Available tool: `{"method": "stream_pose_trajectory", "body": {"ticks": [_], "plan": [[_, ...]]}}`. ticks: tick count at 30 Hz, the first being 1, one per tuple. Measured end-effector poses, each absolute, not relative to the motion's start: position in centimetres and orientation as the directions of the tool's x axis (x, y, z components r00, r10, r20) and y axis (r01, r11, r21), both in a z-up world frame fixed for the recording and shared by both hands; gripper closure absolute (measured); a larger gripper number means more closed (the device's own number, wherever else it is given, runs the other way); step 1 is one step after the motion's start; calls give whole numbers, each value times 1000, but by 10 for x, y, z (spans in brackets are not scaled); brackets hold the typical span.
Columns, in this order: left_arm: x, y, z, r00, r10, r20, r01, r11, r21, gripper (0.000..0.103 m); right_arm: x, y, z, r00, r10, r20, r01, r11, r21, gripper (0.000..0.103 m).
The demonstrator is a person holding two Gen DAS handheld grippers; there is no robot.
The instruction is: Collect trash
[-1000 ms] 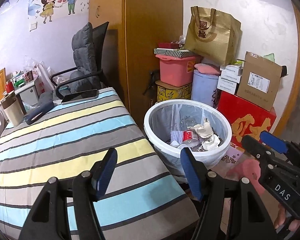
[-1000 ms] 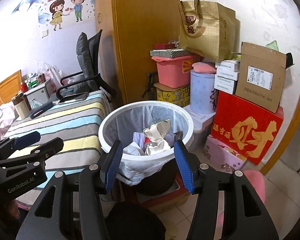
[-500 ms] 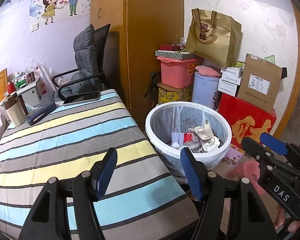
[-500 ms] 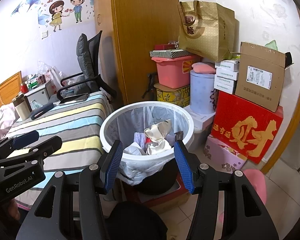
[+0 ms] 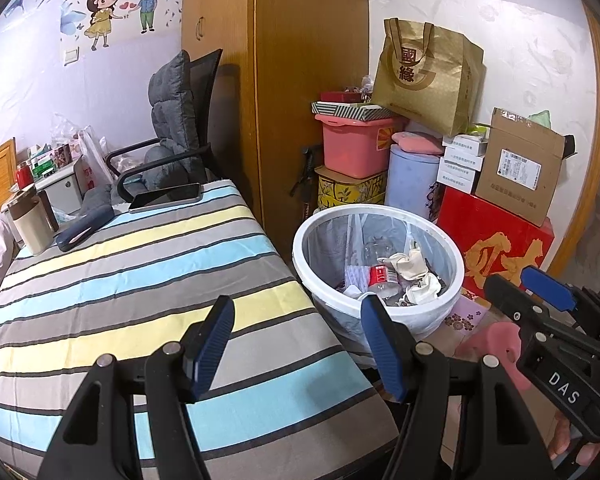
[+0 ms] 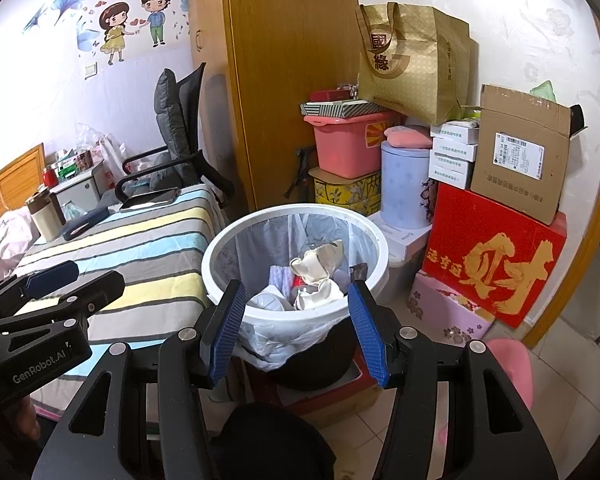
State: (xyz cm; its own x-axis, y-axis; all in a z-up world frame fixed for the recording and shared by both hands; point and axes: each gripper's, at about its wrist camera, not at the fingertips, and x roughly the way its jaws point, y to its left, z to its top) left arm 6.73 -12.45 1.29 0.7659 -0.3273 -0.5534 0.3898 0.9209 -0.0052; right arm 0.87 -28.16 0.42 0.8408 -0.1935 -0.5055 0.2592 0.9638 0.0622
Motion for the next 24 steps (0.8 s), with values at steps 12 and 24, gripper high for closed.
{"method": "stream_pose_trajectory", "body": {"ticks": [12, 24], "plan": [[68, -126, 13, 765, -324, -557, 387, 922, -5, 35, 8, -281, 5, 840, -193, -506, 260, 963, 65, 48], [69, -125, 13, 767, -320, -556, 382, 924, -5, 35, 8, -279, 5, 841, -191, -506, 258, 964, 65, 48]]}}
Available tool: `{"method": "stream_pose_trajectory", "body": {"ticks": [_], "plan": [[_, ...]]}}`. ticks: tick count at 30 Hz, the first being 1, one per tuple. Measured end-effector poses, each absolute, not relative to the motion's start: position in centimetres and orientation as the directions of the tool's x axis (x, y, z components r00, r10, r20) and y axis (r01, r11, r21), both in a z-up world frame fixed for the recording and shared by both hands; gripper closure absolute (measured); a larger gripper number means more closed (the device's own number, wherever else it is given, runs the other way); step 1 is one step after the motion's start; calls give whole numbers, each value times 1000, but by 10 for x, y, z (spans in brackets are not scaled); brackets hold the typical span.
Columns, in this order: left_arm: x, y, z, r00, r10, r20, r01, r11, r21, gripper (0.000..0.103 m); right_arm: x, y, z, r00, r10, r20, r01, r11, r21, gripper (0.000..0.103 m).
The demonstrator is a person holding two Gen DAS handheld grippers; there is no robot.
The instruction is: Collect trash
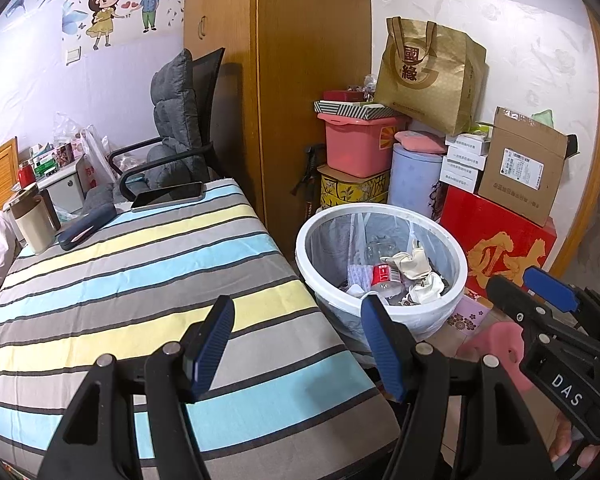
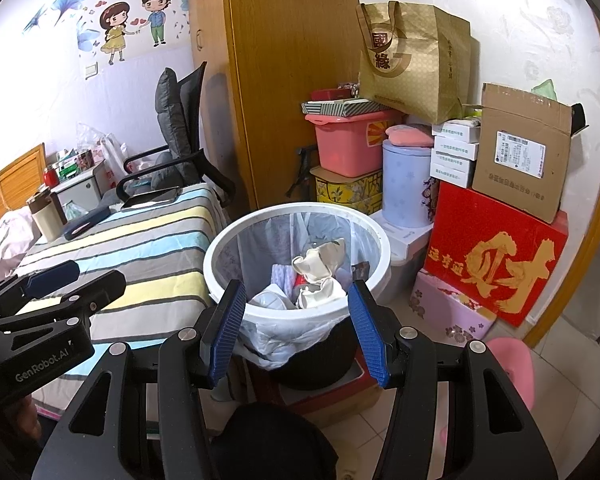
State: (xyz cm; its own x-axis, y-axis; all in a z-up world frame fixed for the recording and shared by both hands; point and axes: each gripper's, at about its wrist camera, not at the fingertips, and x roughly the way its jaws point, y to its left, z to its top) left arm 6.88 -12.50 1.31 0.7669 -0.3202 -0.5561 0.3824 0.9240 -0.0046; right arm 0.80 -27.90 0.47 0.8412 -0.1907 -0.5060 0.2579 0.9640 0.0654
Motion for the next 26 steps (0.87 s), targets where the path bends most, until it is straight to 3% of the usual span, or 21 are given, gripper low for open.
{"method": "stream_pose_trajectory", "body": {"ticks": [26], "plan": [[69, -125, 12, 764, -318, -561, 382, 924, -3, 35, 8, -277, 7, 843, -182, -506, 252, 965, 73, 48]]}}
